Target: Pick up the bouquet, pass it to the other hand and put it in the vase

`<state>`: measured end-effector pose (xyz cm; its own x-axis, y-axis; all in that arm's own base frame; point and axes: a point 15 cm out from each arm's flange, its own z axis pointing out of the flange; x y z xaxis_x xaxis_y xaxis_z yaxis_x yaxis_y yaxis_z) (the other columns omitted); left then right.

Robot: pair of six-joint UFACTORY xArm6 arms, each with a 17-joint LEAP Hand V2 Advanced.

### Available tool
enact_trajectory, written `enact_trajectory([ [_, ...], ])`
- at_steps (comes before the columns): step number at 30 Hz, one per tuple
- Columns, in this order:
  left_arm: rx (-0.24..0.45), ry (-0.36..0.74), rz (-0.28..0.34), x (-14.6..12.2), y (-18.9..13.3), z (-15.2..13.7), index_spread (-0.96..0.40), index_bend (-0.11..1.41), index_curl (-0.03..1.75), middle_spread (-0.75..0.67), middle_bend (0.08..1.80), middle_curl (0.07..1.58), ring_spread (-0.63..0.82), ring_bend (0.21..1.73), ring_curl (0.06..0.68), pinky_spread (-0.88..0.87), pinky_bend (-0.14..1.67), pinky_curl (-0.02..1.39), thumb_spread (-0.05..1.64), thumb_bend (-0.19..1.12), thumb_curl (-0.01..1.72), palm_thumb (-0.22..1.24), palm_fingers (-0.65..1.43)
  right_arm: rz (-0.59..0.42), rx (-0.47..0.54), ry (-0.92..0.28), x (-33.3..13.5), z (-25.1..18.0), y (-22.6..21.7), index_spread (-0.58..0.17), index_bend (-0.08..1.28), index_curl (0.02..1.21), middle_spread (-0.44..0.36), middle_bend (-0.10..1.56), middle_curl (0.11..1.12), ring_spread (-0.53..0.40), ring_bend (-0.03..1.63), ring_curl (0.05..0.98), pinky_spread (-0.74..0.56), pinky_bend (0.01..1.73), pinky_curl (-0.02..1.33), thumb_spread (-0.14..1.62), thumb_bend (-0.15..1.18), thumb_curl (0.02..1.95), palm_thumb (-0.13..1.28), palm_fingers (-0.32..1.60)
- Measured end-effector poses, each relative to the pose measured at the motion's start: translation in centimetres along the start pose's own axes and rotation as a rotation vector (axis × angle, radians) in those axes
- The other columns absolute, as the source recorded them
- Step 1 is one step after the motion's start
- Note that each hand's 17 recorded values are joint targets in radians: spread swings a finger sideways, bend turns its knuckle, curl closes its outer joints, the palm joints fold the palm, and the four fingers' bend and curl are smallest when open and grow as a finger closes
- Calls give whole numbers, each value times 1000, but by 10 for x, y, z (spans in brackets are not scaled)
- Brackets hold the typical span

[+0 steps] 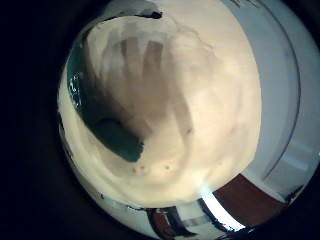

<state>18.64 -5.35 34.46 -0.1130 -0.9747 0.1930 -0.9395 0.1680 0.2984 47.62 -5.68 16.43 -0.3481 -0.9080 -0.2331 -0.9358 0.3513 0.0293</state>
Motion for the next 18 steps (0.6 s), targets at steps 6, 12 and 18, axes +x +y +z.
enact_trajectory([
  [6,2,-1,2,0,-1,0,267,172,337,362,238,338,575,440,204,563,186,267,954,-28,302,433,170,-8,-16,8,-5,6,-4,-82,166,292,176,463,347,97,751,178,266,597,157,1047,-25,355,541,259],
  [12,2,-2,0,0,-1,-1,268,176,336,357,243,339,575,442,205,563,185,266,954,-28,302,433,173,-19,-35,11,-9,6,0,-91,168,294,158,467,346,74,800,183,242,561,151,1037,-23,361,560,314],
  [18,2,-1,3,0,-2,-1,260,173,336,348,244,339,582,445,203,563,183,264,954,-28,302,433,176,-34,-55,12,-16,7,-5,-96,168,297,133,478,350,32,838,187,234,549,148,1026,-26,370,590,337],
])
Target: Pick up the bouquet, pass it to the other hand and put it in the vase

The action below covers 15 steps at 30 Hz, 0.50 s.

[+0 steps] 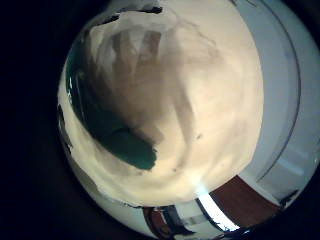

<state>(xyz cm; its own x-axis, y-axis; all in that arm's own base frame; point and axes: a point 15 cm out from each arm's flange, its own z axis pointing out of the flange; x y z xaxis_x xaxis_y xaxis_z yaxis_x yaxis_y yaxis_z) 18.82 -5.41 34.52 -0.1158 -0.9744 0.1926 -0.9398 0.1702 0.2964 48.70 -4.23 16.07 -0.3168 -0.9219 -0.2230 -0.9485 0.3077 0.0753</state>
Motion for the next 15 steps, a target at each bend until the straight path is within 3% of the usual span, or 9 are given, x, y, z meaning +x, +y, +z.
enact_trajectory([
  [15,-3,0,2,0,1,0,254,176,340,362,237,338,573,439,203,563,187,264,954,-28,302,433,170,-2,-26,15,4,13,0,-112,174,318,118,497,356,25,821,166,218,510,137,1021,-26,378,598,376],
])
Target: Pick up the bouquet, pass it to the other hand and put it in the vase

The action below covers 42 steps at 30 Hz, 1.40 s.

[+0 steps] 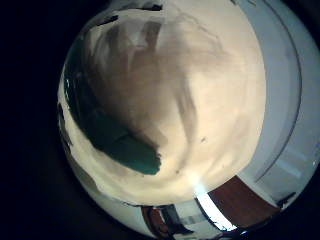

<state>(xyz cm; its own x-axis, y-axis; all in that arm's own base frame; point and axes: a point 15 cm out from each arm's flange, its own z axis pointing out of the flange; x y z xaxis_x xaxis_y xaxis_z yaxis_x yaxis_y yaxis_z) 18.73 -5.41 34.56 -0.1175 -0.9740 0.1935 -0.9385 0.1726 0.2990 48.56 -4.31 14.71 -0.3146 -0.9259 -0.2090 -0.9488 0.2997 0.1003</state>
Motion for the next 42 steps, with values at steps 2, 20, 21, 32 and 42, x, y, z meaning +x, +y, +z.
enact_trajectory([
  [2,-1,1,-2,0,0,0,254,176,340,357,237,338,573,439,203,563,187,264,954,-28,302,433,171,5,-6,7,2,3,0,-115,154,309,110,515,359,1,891,180,216,487,129,1018,-24,380,606,420],
  [20,-1,2,1,0,1,-1,254,173,340,361,239,337,577,437,206,562,188,265,954,-28,302,433,174,-14,-59,48,7,-3,7,-176,210,350,29,556,376,-88,933,187,153,502,107,1001,-20,399,679,517],
  [21,0,2,1,0,1,-1,254,170,338,356,242,337,581,439,205,562,187,264,954,-28,302,433,179,-15,-68,48,7,-3,8,-180,209,353,27,552,376,-89,930,186,146,507,106,1000,-22,400,681,521],
  [32,-1,2,-1,1,4,-2,255,173,338,344,238,339,575,441,201,561,189,266,954,-28,302,433,176,-36,-161,92,6,-20,19,-247,245,405,-177,597,394,-216,1013,216,-162,696,64,974,-22,420,732,973],
  [42,-1,4,-2,1,4,-2,259,173,338,365,232,337,581,433,198,561,188,270,962,-28,302,435,175,-31,-164,100,9,-22,20,-257,209,483,-198,549,418,-216,952,269,-274,802,36,982,-40,415,686,641],
])
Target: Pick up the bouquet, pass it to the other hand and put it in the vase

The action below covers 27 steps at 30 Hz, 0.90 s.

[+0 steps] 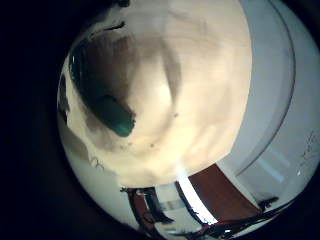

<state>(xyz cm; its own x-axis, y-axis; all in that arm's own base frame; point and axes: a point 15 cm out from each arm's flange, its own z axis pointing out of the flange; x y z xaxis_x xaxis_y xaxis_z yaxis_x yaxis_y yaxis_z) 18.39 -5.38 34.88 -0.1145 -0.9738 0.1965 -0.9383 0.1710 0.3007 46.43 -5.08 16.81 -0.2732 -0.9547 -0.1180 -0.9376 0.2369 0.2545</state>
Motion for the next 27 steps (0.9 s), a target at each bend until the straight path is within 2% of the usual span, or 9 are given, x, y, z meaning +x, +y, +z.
enact_trajectory([
  [3,0,0,1,0,0,0,259,174,338,362,233,338,581,432,198,561,188,270,963,-28,302,435,174,3,-1,-5,0,1,0,-239,175,458,-95,501,405,-150,878,244,-113,803,12,1001,-37,401,637,431],
  [5,2,1,1,0,1,0,259,174,338,357,234,338,582,431,198,561,188,269,963,-28,302,435,175,6,-4,-10,-1,2,0,-207,189,440,-7,437,380,-56,792,206,27,817,5,1012,-39,389,593,324],
  [11,2,1,2,0,0,0,259,173,337,354,238,339,581,432,201,561,187,269,963,-28,302,435,176,7,-38,-7,-2,19,1,-148,171,397,128,379,351,92,740,172,232,791,7,1022,-32,362,509,281],
  [16,1,2,1,0,1,0,258,173,337,354,236,339,580,432,203,561,187,269,963,-28,302,435,176,19,-53,-3,-4,31,-3,-120,165,365,163,385,348,128,737,169,268,739,13,1021,-28,351,497,279],
  [21,0,2,-1,0,0,1,258,174,336,354,235,338,580,435,204,561,188,268,963,-28,302,435,175,23,-58,8,-2,34,-4,-105,175,348,171,416,353,114,753,168,253,690,16,1017,-23,353,514,320],
  [26,0,2,0,0,-2,0,259,174,336,354,232,338,581,439,203,561,188,268,963,-28,302,435,175,21,-51,8,-4,28,-12,-105,189,348,130,451,358,45,802,172,188,631,7,1008,-22,365,569,422],
  [27,0,2,-1,0,-1,0,259,174,336,354,232,338,582,439,202,561,188,268,963,-28,302,435,174,20,-54,9,-4,29,-12,-127,195,350,94,494,369,0,845,175,146,610,-6,1008,-11,375,610,526],
])
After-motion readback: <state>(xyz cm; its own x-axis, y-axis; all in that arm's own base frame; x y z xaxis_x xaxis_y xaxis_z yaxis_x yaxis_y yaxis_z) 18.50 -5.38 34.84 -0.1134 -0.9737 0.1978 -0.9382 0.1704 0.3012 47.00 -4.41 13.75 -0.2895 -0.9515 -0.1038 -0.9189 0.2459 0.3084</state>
